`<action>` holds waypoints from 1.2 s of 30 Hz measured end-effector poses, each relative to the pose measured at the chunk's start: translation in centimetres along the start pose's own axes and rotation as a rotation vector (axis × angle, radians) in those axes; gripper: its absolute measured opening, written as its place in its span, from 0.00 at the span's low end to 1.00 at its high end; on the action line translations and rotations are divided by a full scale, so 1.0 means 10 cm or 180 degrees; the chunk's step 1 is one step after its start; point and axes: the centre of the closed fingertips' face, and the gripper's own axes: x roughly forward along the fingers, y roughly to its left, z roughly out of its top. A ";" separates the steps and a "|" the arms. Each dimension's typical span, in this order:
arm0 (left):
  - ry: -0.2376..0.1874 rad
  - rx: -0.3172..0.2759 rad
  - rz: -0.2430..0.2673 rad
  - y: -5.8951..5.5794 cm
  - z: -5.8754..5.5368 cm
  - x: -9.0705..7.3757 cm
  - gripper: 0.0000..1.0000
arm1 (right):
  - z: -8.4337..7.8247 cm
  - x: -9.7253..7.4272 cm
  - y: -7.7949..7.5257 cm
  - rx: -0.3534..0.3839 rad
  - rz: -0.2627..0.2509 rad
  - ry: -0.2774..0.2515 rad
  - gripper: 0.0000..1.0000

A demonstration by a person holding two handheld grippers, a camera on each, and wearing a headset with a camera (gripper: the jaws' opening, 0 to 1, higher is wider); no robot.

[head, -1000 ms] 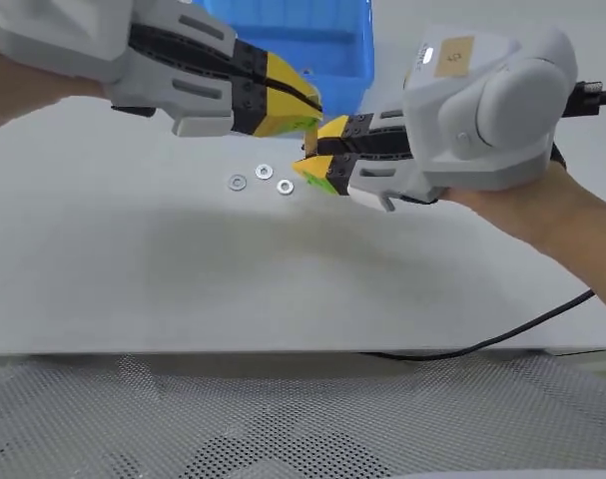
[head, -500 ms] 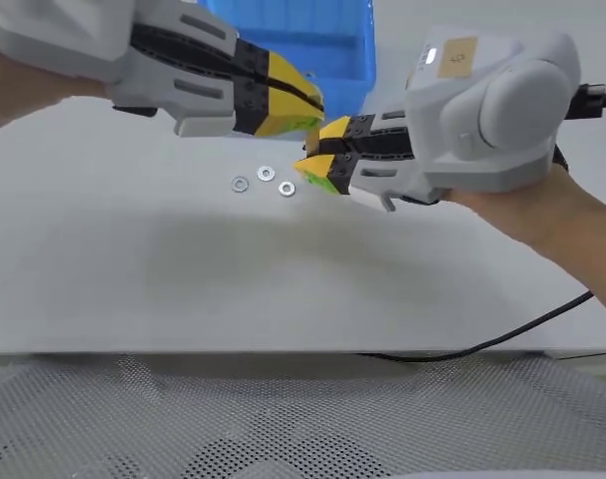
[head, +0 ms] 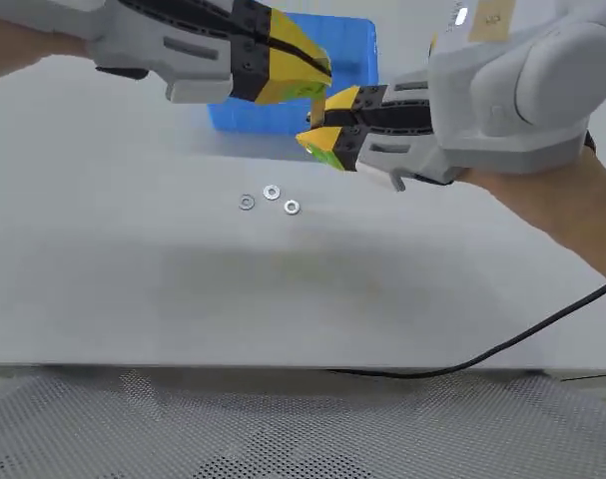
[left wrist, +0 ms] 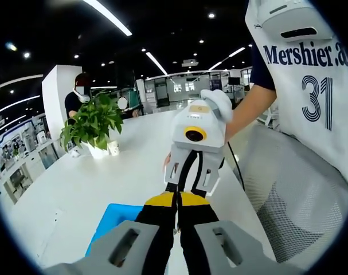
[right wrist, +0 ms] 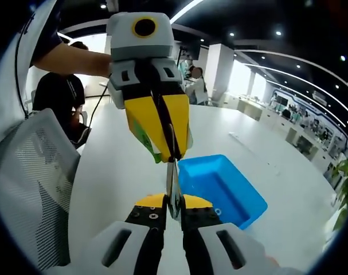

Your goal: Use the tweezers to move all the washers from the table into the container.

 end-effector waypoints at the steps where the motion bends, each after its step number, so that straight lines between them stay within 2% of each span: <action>1: 0.0001 0.0018 0.0009 0.02 0.01 -0.01 0.03 | 0.02 0.00 -0.02 -0.0001 -0.0007 -0.0006 0.10; 10: -0.0014 0.0159 0.0120 0.27 0.12 -0.09 0.03 | 0.17 0.07 -0.30 -0.0133 -0.0088 -0.0080 0.10; 14: -0.0011 0.0201 0.0157 0.38 0.12 -0.10 0.03 | 0.20 0.11 -0.42 -0.0146 -0.0116 -0.0090 0.10; 19: -0.0002 0.0211 0.0189 0.56 0.07 -0.08 0.03 | 0.15 0.19 -0.65 -0.0146 -0.0161 -0.0090 0.10; 22: 0.0004 0.0171 0.0210 0.66 -0.01 -0.05 0.03 | 0.12 0.23 -0.67 -0.0105 -0.0175 -0.0056 0.10; 30: 0.0026 0.0093 0.0222 0.75 -0.15 0.02 0.03 | 0.00 0.34 -0.75 -0.0069 -0.0189 0.0027 0.10; 36: 0.0046 0.0022 0.0207 0.77 -0.23 0.06 0.03 | -0.08 0.39 -0.76 -0.0024 -0.0190 0.0079 0.11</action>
